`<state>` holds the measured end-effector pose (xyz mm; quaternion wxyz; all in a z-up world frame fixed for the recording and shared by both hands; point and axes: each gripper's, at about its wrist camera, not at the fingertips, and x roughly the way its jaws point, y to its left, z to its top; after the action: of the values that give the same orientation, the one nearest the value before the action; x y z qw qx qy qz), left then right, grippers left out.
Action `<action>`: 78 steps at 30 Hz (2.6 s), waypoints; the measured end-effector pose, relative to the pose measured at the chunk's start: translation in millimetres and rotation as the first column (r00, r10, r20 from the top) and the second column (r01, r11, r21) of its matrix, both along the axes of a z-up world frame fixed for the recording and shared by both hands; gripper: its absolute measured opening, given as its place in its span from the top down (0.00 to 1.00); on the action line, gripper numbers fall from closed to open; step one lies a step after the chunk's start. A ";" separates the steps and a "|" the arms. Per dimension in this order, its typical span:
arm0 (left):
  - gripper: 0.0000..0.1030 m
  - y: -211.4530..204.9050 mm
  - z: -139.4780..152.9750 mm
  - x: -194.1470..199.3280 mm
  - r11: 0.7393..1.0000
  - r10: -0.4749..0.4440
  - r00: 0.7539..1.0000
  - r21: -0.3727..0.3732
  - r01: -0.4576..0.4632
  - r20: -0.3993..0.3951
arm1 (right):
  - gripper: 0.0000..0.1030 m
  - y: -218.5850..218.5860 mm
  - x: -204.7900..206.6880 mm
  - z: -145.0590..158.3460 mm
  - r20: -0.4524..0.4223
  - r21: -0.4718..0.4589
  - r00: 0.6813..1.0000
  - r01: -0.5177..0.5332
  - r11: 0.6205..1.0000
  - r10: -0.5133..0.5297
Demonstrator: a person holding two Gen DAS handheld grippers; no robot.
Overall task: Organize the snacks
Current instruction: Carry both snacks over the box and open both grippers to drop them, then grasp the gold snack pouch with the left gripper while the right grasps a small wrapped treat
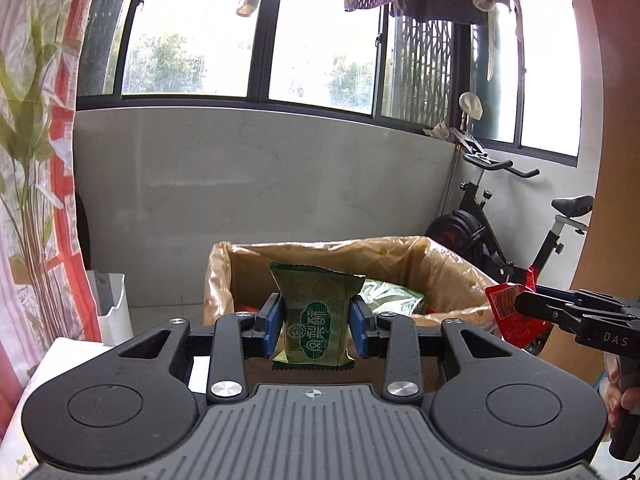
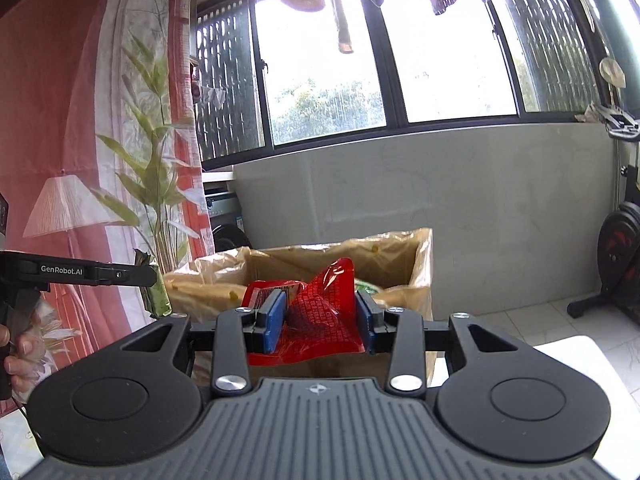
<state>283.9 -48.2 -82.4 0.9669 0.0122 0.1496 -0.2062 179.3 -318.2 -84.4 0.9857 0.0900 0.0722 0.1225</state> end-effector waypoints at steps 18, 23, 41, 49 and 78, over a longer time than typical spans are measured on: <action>0.36 -78.7 -4.3 94.6 0.999 -0.013 0.995 0.041 0.017 -0.098 | 0.38 24.7 114.5 4.3 -0.098 -0.270 0.990 0.074 0.960 -0.104; 0.35 -57.3 -7.1 89.4 1.000 -0.013 0.993 0.015 0.015 -0.116 | 0.30 11.2 93.8 8.7 -0.056 -0.181 0.994 0.080 0.980 -0.091; 0.35 32.5 -50.8 -12.0 0.996 0.083 0.975 0.002 -0.084 -0.208 | 0.37 -4.5 -18.3 -71.9 -0.245 -0.041 0.969 0.034 0.999 -0.043; 0.36 23.8 -114.8 -36.1 0.998 0.066 0.921 0.019 -0.064 -0.384 | 0.43 13.6 -28.5 -133.4 -0.448 -0.135 0.894 -0.098 0.986 0.027; 0.35 -24.1 -183.6 -80.1 0.990 0.012 0.844 0.124 0.064 -0.536 | 0.71 37.3 -31.5 -157.9 -0.437 -0.187 0.895 -0.185 0.965 0.087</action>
<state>203.8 -72.3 -266.0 0.8807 0.0226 0.4270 -0.2037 147.8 -280.9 -242.3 0.9390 -0.0021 0.3045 0.1600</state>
